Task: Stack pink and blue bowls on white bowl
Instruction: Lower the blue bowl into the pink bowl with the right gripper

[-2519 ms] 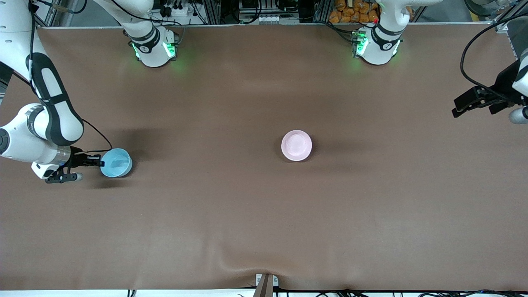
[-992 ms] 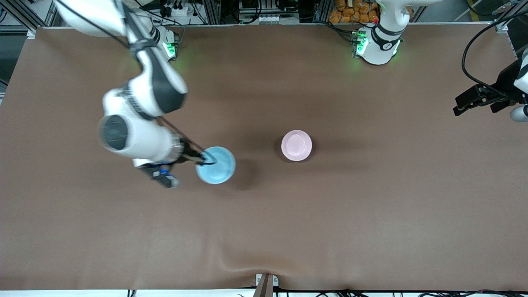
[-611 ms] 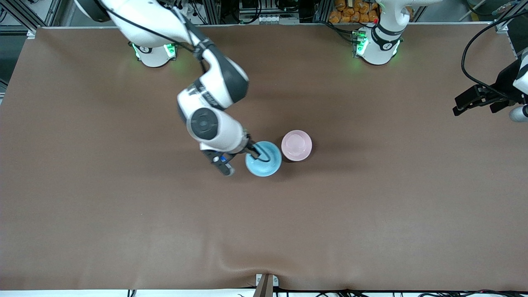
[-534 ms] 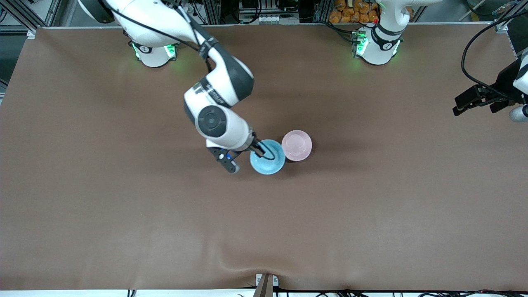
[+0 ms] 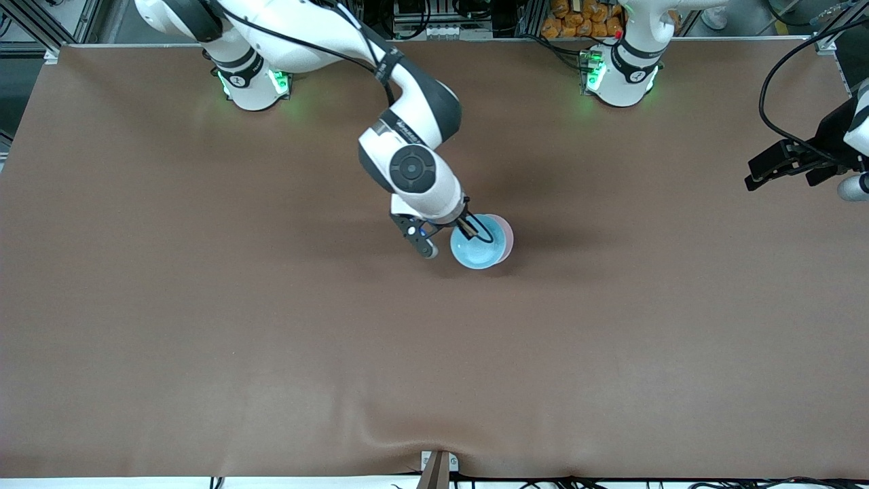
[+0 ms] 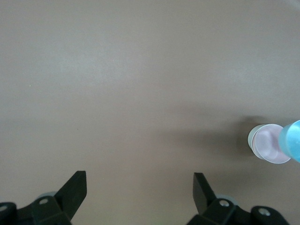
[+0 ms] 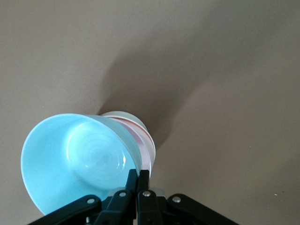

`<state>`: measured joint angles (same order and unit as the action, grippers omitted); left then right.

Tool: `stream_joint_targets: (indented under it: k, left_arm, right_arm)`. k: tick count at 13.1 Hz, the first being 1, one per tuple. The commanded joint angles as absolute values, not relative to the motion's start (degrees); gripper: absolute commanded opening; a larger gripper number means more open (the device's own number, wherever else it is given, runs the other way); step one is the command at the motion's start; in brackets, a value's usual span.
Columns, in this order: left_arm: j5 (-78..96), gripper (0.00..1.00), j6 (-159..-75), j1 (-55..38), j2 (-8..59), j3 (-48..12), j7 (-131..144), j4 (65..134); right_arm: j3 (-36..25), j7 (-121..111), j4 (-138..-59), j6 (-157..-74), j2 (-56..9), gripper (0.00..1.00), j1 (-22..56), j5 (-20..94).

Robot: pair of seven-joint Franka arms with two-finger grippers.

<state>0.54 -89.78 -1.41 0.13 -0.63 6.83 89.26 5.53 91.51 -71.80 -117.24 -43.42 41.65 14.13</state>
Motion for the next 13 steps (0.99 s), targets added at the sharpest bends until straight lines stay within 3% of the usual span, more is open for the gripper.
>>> stream_joint_targets:
  k: [1, 13]
  left_arm:
    - [-0.09, 1.00, -89.47, -1.32, -1.05, -0.79, 6.06, 90.26]
    - [0.09, 1.00, -89.56, -1.32, -0.97, -0.79, 6.06, 90.26]
  right_arm:
    - [4.66, 93.86, -70.40, -118.90, -45.43, 0.00, 43.33, 14.24]
    - [4.57, 94.66, -71.02, -120.76, -49.91, 0.00, 45.88, 9.58]
